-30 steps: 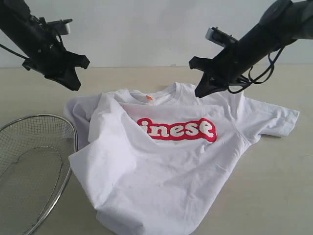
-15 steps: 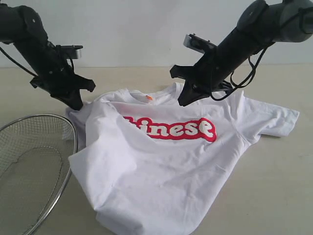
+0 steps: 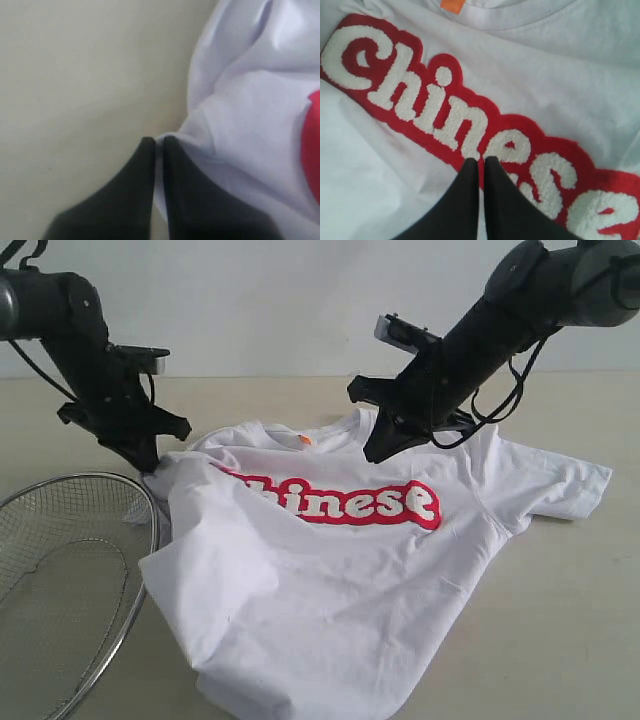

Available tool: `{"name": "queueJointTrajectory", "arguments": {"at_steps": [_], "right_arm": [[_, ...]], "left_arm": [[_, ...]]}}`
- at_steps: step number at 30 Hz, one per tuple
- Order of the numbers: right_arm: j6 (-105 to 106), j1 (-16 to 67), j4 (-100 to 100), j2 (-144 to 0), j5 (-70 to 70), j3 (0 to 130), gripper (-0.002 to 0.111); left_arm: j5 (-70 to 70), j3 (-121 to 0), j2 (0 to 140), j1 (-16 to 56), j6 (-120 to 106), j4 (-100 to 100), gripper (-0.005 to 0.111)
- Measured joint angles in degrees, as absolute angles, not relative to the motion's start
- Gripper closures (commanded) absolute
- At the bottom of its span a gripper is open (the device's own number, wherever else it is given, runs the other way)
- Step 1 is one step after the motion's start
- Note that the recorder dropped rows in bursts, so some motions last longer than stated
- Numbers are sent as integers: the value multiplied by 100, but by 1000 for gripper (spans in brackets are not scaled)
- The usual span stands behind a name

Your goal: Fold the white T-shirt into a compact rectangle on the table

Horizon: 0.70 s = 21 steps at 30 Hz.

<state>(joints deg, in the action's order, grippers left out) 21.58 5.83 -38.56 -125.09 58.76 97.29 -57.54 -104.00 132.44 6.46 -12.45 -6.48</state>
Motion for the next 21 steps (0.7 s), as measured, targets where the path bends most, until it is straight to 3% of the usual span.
{"name": "queueJointTrajectory", "arguments": {"at_steps": [11,21], "right_arm": [[2146,583,-3856,-12509,5870,9729,108],[2113,583,-3877,-12509,5855,9729,108]], "left_arm": [[-6339,-11710,13292,646,-1617,-1526,102],[-6276,-11851,13684,994,-2055,-2058,102]]}}
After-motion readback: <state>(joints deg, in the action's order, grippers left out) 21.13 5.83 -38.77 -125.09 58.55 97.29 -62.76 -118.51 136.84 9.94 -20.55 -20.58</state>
